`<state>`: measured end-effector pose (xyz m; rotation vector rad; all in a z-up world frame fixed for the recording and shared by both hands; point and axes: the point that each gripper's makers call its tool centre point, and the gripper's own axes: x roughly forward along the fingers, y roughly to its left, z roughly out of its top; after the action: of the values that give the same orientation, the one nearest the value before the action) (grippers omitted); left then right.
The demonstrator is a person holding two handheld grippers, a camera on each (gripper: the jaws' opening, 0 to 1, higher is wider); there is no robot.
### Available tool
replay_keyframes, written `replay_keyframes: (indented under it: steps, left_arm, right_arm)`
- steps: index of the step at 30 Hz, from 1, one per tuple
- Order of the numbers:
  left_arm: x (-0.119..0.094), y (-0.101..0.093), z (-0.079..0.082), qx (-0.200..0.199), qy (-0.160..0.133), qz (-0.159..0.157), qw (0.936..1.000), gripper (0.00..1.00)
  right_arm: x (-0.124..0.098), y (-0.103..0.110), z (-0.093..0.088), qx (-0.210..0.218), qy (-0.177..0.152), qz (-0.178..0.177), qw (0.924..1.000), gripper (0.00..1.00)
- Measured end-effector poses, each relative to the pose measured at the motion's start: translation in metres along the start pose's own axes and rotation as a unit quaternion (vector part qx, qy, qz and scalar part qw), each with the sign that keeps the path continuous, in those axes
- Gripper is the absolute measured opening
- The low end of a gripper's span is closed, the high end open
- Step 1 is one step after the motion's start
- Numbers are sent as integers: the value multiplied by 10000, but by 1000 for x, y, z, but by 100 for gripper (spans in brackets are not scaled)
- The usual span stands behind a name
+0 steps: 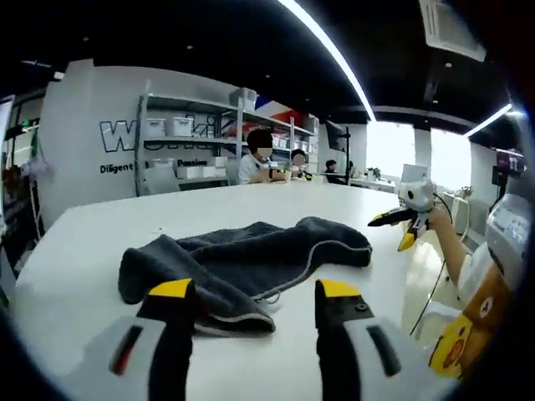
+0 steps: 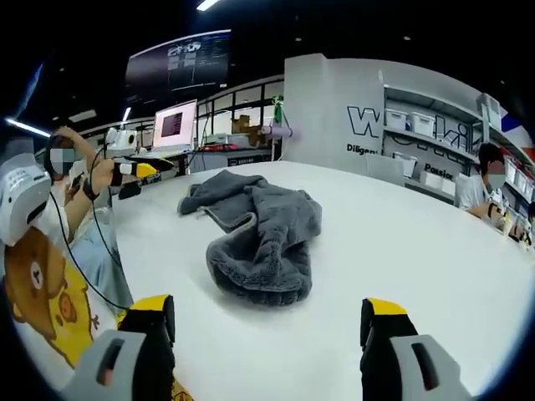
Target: Fold the towel on the table until its edges align and the towel forms a compact rectangular stack.
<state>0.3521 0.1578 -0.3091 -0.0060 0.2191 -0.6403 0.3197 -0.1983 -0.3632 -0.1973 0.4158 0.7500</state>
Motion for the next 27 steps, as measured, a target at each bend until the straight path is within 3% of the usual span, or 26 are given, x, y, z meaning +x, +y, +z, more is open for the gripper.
replay_keyframes:
  steps: [8, 27]
  left_arm:
    - [-8, -7, -27, -245, -2, 289, 9993, 74]
    - [-18, -15, -34, -239, 70, 405, 9989, 86]
  right_arm:
    - [11, 17, 0, -51, 47, 165, 9998, 96]
    - [17, 21, 4, 1, 23, 165, 9999, 94]
